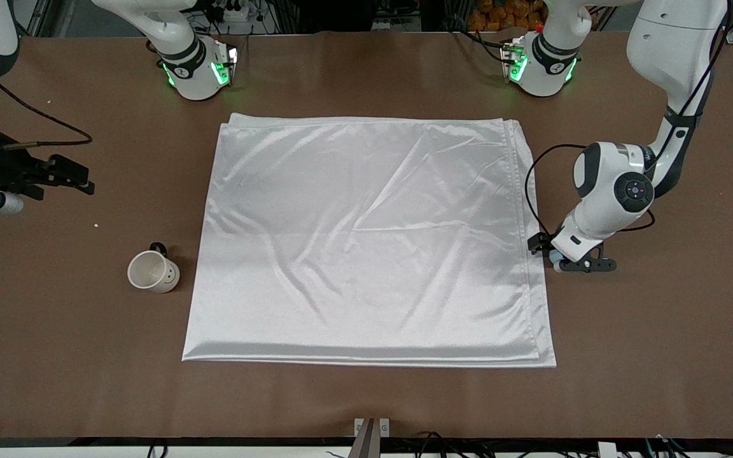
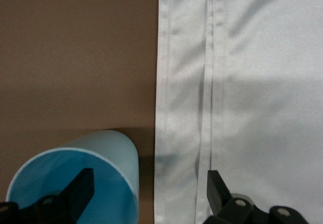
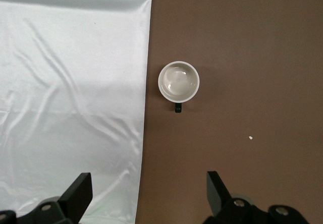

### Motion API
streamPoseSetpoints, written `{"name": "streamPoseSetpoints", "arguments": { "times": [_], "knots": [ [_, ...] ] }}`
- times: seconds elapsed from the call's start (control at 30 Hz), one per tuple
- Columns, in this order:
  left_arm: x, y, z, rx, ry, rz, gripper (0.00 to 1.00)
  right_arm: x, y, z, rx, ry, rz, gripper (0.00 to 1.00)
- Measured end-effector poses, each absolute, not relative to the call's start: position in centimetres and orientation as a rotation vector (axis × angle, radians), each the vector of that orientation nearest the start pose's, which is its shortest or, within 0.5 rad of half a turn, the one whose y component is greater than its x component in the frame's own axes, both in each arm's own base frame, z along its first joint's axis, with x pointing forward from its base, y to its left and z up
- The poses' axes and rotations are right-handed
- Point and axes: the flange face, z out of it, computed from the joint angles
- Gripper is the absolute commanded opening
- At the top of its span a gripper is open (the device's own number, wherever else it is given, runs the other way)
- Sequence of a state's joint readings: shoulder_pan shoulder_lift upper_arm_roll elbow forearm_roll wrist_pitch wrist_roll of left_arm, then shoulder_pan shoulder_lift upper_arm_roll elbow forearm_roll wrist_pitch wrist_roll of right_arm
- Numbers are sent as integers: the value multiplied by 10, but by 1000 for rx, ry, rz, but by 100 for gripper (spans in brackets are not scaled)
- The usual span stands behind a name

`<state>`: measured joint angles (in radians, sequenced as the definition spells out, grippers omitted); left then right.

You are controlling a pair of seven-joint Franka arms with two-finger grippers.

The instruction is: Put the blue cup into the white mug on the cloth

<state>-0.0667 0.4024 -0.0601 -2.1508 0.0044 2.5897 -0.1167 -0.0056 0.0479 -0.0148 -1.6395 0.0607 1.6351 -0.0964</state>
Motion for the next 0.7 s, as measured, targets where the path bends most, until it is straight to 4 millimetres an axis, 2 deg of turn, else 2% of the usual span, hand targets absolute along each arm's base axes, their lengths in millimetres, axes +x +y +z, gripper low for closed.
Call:
{"name": "streamPoseSetpoints", "arguments": {
  "times": [0.2, 0.3, 0.43, 0.6, 0.7],
  "knots": [
    [569, -72, 215, -3166, 13, -55, 48, 571, -10, 571, -3118, -115, 77, 100],
    [569, -72, 215, -3166, 12, -55, 34, 572, -12, 574, -3132, -117, 66, 100],
    [569, -72, 215, -3166, 12, -55, 19, 573, -15, 586, -3143, -112, 23, 100],
    [569, -72, 215, -3166, 11, -55, 10, 575, -18, 597, -3146, -106, -16, 100],
    [569, -72, 215, -3166, 11, -56, 0, 575, -18, 599, -3147, -104, -22, 100]
  ]
}}
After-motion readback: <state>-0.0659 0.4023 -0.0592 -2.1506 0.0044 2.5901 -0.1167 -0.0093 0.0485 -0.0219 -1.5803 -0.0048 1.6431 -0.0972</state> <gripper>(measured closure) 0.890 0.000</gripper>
